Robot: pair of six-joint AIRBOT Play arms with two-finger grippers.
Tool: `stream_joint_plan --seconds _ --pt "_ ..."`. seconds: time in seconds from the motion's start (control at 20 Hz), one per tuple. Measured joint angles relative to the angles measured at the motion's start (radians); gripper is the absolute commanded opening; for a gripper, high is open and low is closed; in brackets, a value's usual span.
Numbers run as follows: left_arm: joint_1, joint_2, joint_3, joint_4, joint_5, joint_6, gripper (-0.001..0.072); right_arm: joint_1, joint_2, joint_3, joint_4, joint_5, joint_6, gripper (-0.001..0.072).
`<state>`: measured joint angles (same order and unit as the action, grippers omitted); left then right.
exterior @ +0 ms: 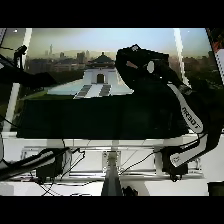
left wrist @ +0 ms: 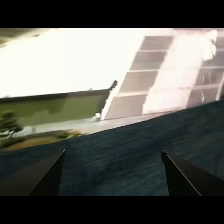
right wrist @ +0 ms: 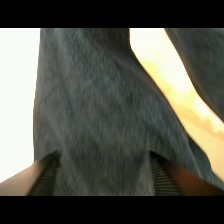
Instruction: Fold the clothes and pants, and hang the long-sleeved shirts on hangers.
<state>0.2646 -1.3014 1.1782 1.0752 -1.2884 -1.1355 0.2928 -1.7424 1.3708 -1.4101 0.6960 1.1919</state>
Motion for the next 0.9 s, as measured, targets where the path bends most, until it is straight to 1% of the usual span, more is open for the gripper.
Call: stream_joint_plan --seconds 0.05,0.1,0.15,0.2,0.35,0.5,0.65,0.8,0.85,0.9 --pt "-0.015 0.002 0.0 0.0 0.009 0.003 0.0692 0.002 -0.022 0.012 -0.004 0.001 -0.002 0.0451" --pt "-0.027 0.003 0.0 -0.001 0.018 0.005 0.0691 0.004 -0.04 0.021 -0.006 0.0 -0.002 0.0385" --pt "-0.04 0.004 0.0 -0.003 0.033 0.007 0.0691 0.005 -0.052 0.028 -0.006 -0.001 -0.003 0.0284" --pt "-0.05 0.005 0.0 -0.003 0.045 0.007 0.0691 0.005 -0.061 0.034 -0.012 -0.002 -0.003 0.007" --pt "-0.071 0.006 0.001 -0.005 0.089 0.01 0.0691 0.007 -0.073 0.061 -0.037 0.027 -0.006 0.0061" --pt "-0.077 0.011 0.018 -0.006 0.132 0.038 0.069 0.016 -0.043 0.113 -0.057 0.126 -0.008 0.006" --pt "-0.079 0.034 0.061 -0.008 0.177 0.06 0.0691 0.034 0.055 0.153 -0.06 0.227 -0.009 0.006" --pt "-0.082 0.076 0.09 -0.027 0.2 0.067 0.0688 0.058 0.197 0.168 -0.049 0.316 -0.009 0.006" --pt "-0.083 0.092 0.096 -0.035 0.202 0.069 0.0659 0.067 0.25 0.17 -0.039 0.354 -0.009 0.006" --pt "-0.084 0.105 0.1 -0.042 0.198 0.069 0.0575 0.073 0.295 0.171 -0.034 0.405 -0.009 0.006"
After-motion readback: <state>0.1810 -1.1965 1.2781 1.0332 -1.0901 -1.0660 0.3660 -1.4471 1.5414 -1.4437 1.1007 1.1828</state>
